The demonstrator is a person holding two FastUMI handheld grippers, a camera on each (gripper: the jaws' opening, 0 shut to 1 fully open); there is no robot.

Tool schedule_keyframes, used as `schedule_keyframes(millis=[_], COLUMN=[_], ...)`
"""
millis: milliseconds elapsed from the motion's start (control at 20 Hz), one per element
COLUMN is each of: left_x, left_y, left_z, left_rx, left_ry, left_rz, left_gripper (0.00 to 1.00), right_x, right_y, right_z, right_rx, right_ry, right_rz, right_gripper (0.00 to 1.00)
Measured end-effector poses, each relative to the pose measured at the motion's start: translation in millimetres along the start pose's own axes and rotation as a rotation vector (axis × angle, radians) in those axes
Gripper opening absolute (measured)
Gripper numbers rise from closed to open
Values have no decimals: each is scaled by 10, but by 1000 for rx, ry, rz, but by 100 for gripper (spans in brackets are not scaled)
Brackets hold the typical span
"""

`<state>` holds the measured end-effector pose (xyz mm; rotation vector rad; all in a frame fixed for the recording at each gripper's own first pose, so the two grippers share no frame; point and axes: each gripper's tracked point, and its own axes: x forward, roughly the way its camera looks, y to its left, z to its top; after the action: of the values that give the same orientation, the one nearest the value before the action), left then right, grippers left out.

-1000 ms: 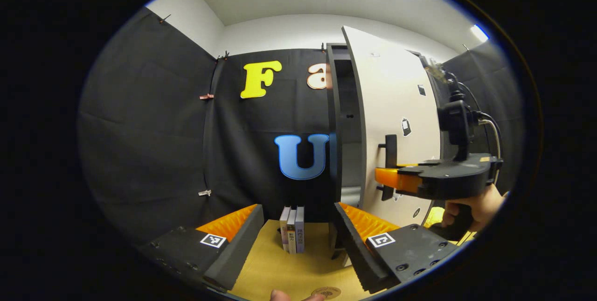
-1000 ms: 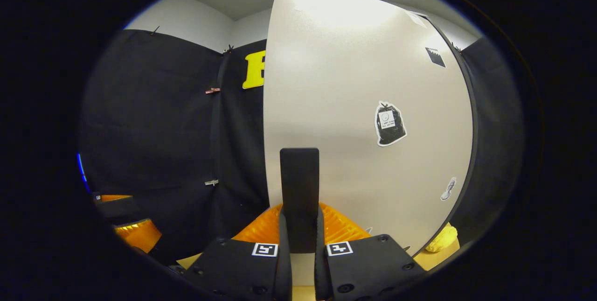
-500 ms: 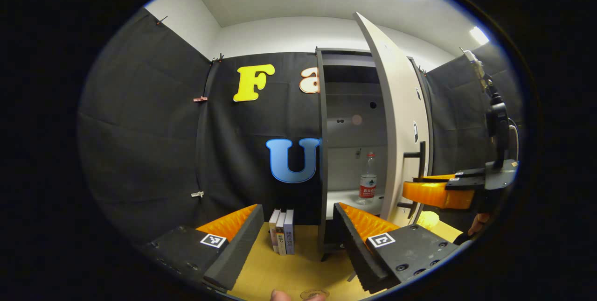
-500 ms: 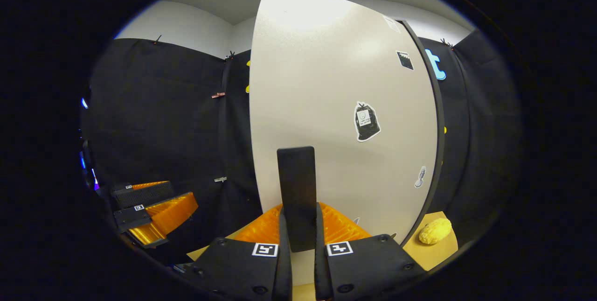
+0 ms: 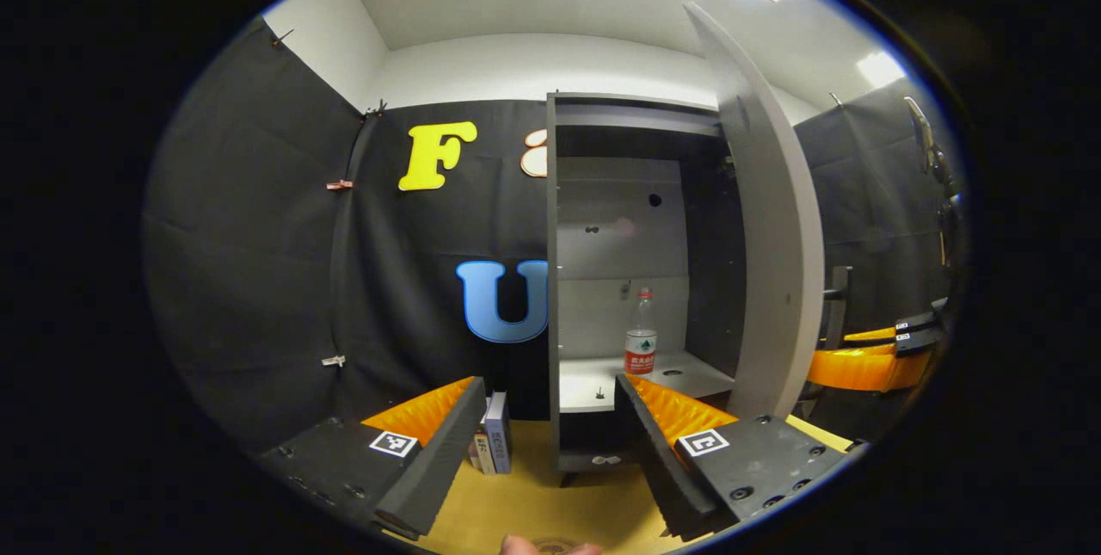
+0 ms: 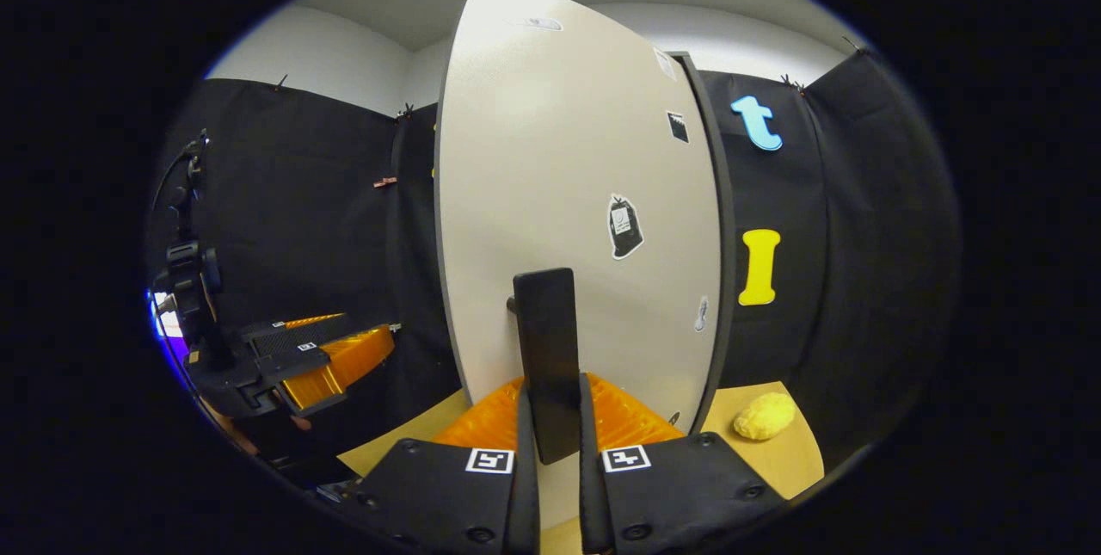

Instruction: Open the cabinet door with the right hand, grasp the bottle in the cabinet with the left hand and place it on the coaster, then close the cabinet door with the right hand.

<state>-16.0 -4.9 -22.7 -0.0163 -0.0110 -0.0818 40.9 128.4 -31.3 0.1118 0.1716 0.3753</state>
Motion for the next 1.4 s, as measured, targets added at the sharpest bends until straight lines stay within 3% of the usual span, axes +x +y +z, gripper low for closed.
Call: schedule_keyframes(millis=[600, 1050, 1400], left_x=[252, 481, 828], left_y=[-667, -984, -1243], left_z=[-2, 24, 38], left_rx=[-17, -10, 14], left_ry=[-1, -14, -29], left_rz=[-117, -157, -177], left_gripper=[94, 95, 95], right_x=[-491, -899, -841], right_y=[-736, -1267, -1311], right_z=[54, 128, 156], right_rx=[9, 34, 59], right_ry=[-26, -49, -53], right_rz=[-230, -398, -388], right_gripper=[21, 16, 16])
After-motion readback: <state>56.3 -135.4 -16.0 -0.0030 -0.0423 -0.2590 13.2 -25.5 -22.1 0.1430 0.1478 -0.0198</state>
